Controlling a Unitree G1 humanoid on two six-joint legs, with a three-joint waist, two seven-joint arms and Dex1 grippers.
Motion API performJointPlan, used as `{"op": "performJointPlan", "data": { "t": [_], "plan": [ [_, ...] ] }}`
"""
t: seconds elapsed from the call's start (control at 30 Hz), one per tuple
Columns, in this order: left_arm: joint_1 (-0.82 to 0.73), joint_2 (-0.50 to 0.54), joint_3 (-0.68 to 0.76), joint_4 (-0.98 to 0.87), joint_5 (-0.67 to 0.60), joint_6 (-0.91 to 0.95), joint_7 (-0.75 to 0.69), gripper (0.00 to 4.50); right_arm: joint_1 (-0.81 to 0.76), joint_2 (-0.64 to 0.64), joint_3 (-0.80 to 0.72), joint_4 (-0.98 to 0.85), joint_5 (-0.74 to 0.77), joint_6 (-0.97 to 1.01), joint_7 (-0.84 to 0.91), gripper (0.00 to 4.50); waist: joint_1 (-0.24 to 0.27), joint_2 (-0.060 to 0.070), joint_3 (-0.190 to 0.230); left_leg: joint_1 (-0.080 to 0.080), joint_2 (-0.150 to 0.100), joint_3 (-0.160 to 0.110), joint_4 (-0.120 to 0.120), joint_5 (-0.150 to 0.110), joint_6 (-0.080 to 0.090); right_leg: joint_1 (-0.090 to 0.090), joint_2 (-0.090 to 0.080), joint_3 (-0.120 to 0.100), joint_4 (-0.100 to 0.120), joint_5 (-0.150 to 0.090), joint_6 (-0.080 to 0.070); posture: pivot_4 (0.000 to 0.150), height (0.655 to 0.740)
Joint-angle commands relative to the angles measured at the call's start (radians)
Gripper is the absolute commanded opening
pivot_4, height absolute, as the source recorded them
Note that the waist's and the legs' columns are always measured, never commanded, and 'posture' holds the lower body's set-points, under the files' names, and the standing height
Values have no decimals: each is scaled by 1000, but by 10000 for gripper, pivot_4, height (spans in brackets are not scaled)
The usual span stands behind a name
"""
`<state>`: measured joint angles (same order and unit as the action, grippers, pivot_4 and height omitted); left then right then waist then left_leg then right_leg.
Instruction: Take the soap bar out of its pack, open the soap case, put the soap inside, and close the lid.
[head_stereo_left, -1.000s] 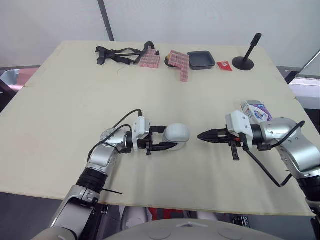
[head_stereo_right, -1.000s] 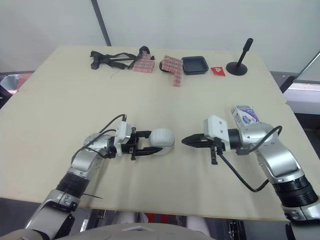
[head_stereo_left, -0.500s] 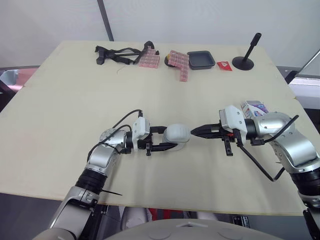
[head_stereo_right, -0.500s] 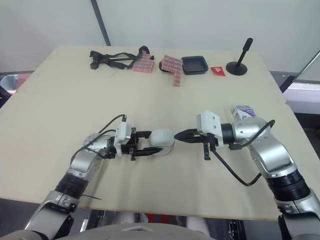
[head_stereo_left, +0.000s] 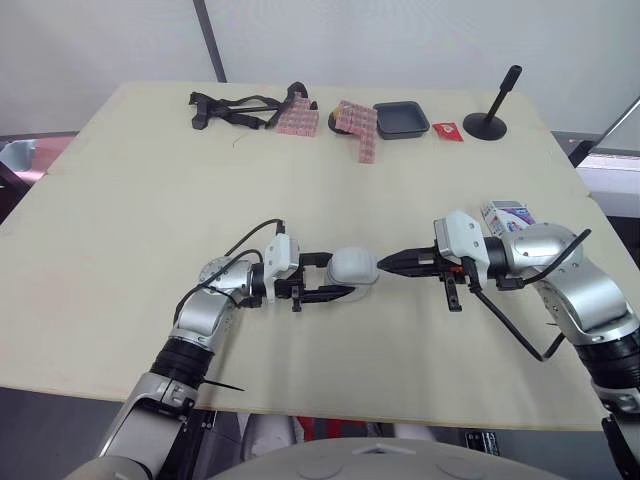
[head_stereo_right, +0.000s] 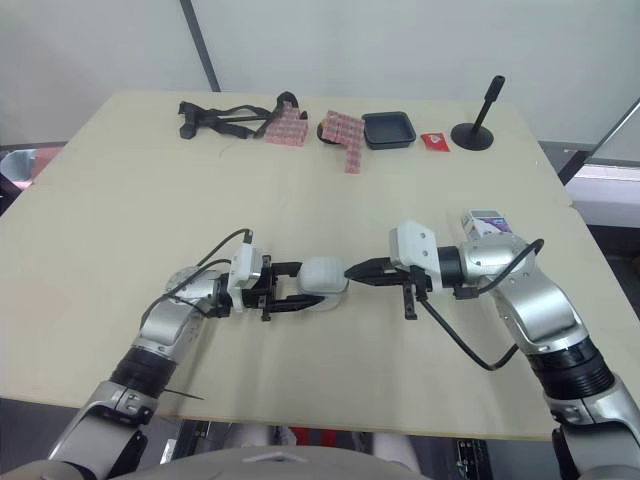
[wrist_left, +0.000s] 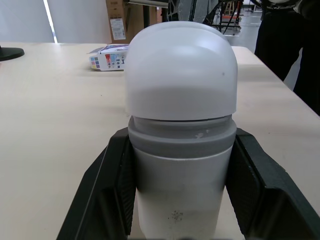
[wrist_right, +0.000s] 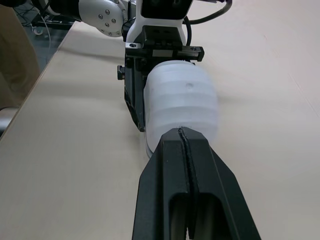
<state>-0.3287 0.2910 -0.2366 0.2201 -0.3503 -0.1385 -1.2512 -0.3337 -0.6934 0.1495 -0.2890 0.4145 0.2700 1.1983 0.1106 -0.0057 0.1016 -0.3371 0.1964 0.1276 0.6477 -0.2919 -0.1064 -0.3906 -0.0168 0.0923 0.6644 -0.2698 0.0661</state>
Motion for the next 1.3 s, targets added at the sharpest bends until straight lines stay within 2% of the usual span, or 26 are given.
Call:
{"op": "performJointPlan", "data": {
  "t": [0.03,1.3],
  "plan": [
    [8,7,-5,-14,12,2,-2,19225,-18,3,-4,-9,0,-6,-2,240,0,0,0,0,0,0,0,0,0,0,0,0,0,0,0,1500,7400],
    [5,8,-7,-13,12,2,-4,19225,-24,12,-1,-2,-6,-6,1,240,-2,0,0,0,0,0,-1,0,0,0,0,0,-1,0,0,1500,7400]
  ]
}}
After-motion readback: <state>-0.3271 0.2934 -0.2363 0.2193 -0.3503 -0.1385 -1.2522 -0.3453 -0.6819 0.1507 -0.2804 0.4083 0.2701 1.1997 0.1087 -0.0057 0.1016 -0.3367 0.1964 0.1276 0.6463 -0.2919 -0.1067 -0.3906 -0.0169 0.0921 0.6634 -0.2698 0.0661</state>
